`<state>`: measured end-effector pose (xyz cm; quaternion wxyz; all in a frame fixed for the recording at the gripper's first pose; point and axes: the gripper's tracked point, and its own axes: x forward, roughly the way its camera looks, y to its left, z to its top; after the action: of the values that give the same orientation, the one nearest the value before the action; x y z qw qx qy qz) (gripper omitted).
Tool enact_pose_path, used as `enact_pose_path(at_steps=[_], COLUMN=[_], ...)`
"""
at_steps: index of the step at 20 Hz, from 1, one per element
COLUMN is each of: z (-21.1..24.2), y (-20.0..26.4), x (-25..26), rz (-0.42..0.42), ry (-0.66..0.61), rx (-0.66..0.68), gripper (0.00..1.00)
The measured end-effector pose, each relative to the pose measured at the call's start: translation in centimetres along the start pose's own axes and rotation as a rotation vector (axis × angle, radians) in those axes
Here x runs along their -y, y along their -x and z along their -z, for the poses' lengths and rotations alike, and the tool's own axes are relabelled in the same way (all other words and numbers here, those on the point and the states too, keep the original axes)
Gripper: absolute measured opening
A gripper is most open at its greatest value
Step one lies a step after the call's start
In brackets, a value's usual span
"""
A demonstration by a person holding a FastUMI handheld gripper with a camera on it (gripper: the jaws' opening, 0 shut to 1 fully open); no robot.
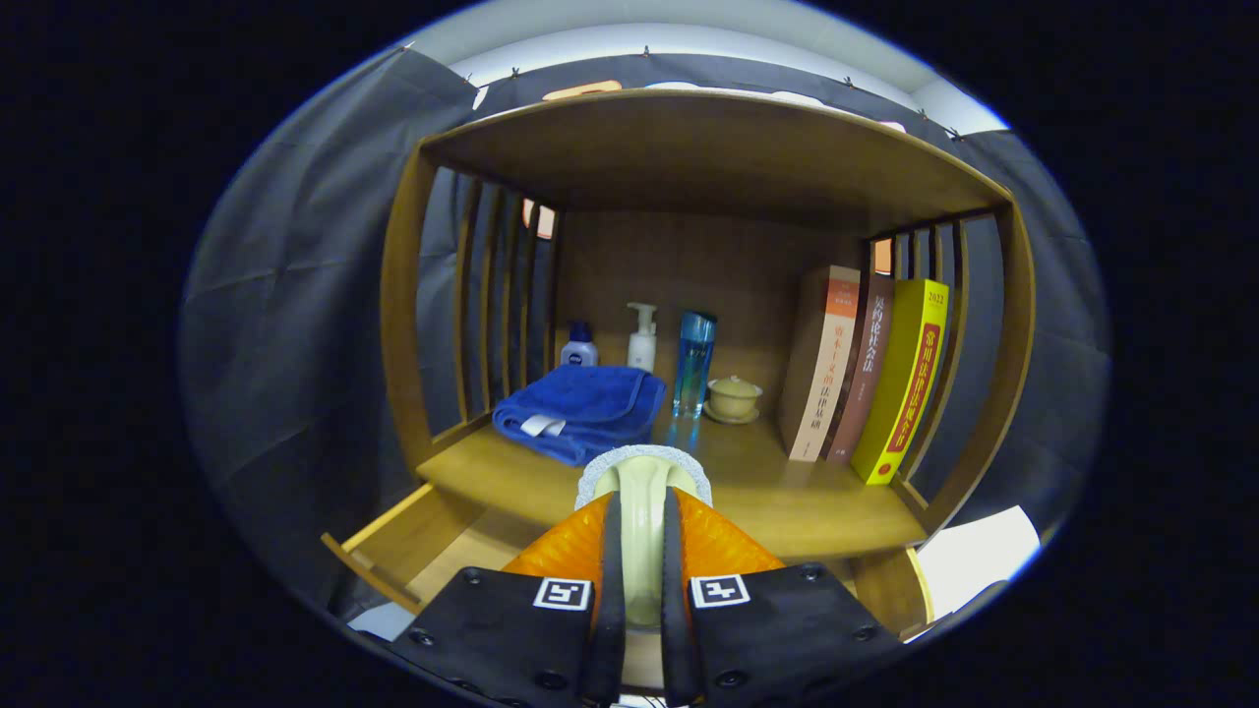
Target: Pull open the drawer, take out the items inside it, and place them on the countertop above the cabinet.
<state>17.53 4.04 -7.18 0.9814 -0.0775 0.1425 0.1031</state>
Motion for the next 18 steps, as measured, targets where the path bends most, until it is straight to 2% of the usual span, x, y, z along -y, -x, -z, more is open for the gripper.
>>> enact_pose_path(at_steps=[6, 15, 18], z=[0.9, 5.6, 5.6], y=[-8.2, -12.2, -13.2], x=[2.5, 4.5, 4.4], rz=[0.105, 0.161, 0.151], ry=[0.011, -0.078, -0.079], rx=[-0.13, -0.253, -0.242], gripper=[0.24, 0.24, 0.24])
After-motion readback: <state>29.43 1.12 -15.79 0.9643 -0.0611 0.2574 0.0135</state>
